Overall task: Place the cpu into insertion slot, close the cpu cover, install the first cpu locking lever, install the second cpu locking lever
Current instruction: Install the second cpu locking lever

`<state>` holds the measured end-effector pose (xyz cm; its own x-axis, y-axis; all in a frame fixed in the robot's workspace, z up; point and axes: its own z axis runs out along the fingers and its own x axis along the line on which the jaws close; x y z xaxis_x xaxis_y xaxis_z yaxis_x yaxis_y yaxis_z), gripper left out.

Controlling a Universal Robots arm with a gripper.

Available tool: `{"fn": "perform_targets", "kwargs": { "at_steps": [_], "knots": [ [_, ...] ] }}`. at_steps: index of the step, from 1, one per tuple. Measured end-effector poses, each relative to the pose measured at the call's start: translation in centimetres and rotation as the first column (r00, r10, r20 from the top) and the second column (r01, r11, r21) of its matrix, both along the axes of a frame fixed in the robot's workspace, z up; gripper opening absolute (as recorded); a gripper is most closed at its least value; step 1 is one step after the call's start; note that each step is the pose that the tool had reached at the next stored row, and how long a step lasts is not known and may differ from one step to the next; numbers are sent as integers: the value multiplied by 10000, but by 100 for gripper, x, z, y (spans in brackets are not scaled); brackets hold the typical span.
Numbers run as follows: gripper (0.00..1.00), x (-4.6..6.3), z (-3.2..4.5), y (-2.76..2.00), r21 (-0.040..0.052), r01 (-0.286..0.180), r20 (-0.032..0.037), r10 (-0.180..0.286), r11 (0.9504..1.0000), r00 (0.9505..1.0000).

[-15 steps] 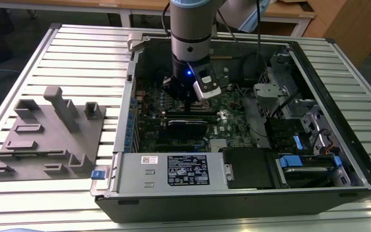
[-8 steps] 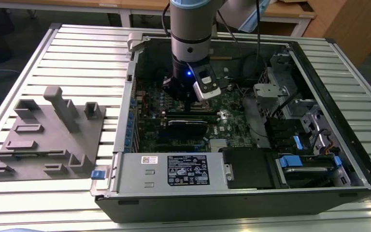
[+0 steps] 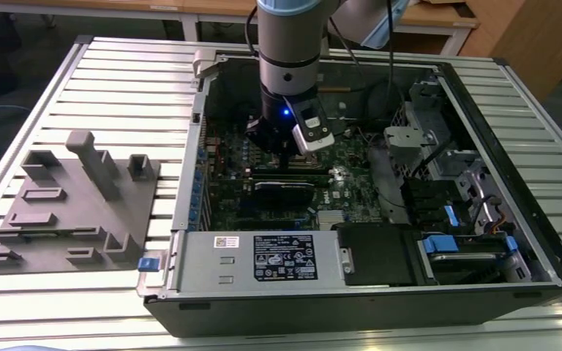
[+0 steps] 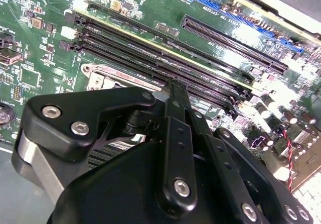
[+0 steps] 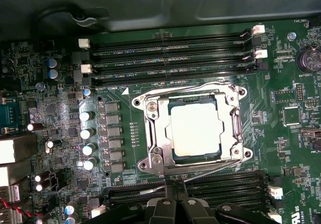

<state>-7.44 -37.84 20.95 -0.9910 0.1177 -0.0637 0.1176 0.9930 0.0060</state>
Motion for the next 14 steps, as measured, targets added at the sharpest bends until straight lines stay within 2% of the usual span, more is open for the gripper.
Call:
{"fn": "perform_targets", "kwargs": {
  "at_steps": [14],
  "knots": [
    [11,-4,-44,0,0,0,1,0,10000,10000]
  ]
}}
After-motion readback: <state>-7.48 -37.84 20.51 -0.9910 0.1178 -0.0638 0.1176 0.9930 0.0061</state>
